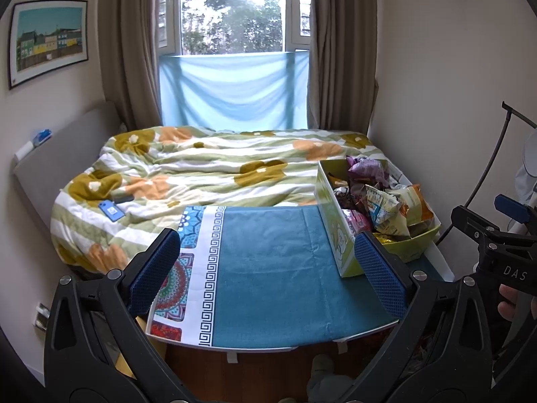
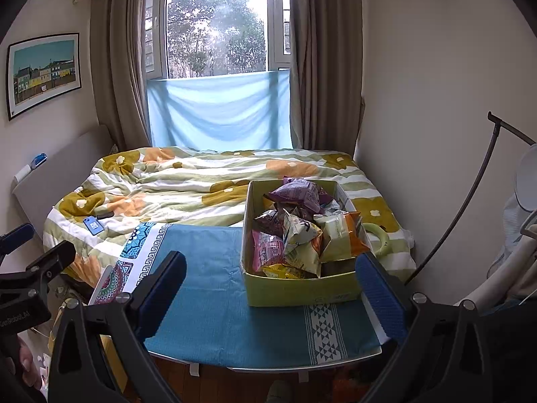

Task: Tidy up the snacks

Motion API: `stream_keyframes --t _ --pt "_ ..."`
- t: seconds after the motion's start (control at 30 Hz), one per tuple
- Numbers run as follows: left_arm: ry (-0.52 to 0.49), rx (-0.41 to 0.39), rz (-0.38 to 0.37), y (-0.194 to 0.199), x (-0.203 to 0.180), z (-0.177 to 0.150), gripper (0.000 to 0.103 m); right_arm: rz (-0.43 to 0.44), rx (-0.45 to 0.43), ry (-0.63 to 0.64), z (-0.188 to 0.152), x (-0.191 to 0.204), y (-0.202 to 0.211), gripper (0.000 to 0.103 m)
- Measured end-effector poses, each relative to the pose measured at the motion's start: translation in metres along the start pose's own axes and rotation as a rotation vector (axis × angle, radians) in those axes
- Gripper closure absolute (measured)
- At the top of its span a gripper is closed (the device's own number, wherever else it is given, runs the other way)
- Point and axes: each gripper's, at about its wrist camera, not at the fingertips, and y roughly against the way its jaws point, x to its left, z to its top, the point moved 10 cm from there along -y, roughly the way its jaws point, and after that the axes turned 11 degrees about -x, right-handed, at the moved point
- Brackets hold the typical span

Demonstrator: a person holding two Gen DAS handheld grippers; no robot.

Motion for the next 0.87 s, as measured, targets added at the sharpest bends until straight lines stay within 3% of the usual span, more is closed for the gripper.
stream_keyframes --t 0.33,0.87 --pt "-0.026 0.013 0.044 -0.0019 0.0013 -0.0034 0.0 0.001 0.002 0.0 -0.0003 0.0002 -0.0009 0.003" --pt "0.027 -0.004 0.023 0.0 0.0029 0.0012 0.0 0.009 0.014 -0.004 -0.0059 0.0026 -0.0034 0.003"
